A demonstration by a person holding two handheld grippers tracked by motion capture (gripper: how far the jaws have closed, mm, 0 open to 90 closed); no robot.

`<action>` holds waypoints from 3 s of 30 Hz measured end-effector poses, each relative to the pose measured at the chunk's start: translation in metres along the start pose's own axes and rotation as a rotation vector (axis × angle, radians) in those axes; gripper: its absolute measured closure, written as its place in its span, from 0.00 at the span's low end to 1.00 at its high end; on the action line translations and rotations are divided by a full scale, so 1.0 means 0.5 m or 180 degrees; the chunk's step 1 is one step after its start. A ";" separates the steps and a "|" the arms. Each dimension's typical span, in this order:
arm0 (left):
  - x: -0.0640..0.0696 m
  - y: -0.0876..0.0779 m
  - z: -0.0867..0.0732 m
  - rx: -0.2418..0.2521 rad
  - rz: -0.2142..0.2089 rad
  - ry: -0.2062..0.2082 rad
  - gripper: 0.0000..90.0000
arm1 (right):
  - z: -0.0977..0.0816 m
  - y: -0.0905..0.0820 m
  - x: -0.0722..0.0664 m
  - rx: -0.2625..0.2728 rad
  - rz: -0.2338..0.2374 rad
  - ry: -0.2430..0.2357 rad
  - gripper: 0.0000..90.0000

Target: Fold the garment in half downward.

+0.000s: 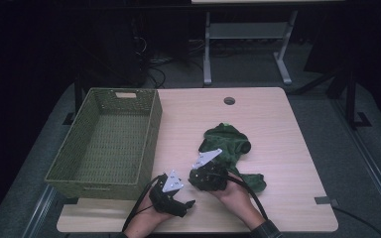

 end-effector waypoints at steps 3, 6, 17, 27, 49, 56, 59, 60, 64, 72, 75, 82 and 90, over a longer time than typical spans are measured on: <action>0.000 0.001 0.000 0.0007 -0.0003 -0.0010 0.14 | -0.002 0.016 0.006 -0.0081 -0.0149 -0.0029 0.84; 0.001 0.001 0.001 0.0019 -0.0008 -0.0025 0.14 | -0.010 0.032 0.011 -0.0165 -0.0187 -0.0027 0.84; 0.001 0.001 0.001 0.0016 -0.0006 -0.0015 0.14 | -0.021 0.039 -0.002 -0.0117 -0.0153 -0.0056 0.95; 0.000 0.000 0.000 0.0000 -0.0011 0.0007 0.14 | -0.008 -0.014 -0.022 0.0079 0.0066 -0.0081 0.95; -0.001 0.001 0.002 0.0010 -0.0021 0.0023 0.14 | -0.018 -0.166 0.066 0.0607 -0.0124 0.0318 0.94; 0.000 0.001 0.001 0.0001 -0.0023 0.0016 0.14 | -0.063 -0.177 0.097 0.0550 -0.0207 0.0496 0.93; 0.001 0.001 0.001 0.0010 -0.0029 -0.0007 0.14 | -0.078 -0.173 0.107 0.0514 -0.0237 0.0519 0.93; 0.000 0.001 0.001 0.0007 -0.0024 0.0009 0.14 | -0.092 -0.171 0.115 0.0457 -0.0267 0.0582 0.92; 0.000 0.001 0.001 0.0011 -0.0024 0.0005 0.14 | -0.118 -0.176 0.133 0.0399 -0.0373 0.0670 0.89; 0.000 0.001 0.002 0.0011 -0.0024 0.0004 0.14 | -0.134 -0.222 0.158 0.0536 -0.0561 0.0747 0.95; 0.000 0.001 0.001 0.0005 -0.0023 0.0010 0.14 | -0.119 -0.218 0.159 0.0578 -0.0480 0.0714 0.99; 0.001 0.001 0.001 0.0004 -0.0029 0.0001 0.14 | -0.131 -0.130 0.152 0.0171 -0.0305 0.0653 1.00; 0.001 0.001 0.001 0.0003 -0.0026 0.0000 0.14 | -0.145 -0.101 0.155 0.0070 -0.0340 0.0645 0.96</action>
Point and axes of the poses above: each handheld gripper's, and its own axes: y roughly forward along the jaws, z roughly out of its top, x roughly to its right, the point moved 8 cm from there along y, roughly forward along the jaws, and after that the axes turned 1 degree about -x, right-handed, at the moved point
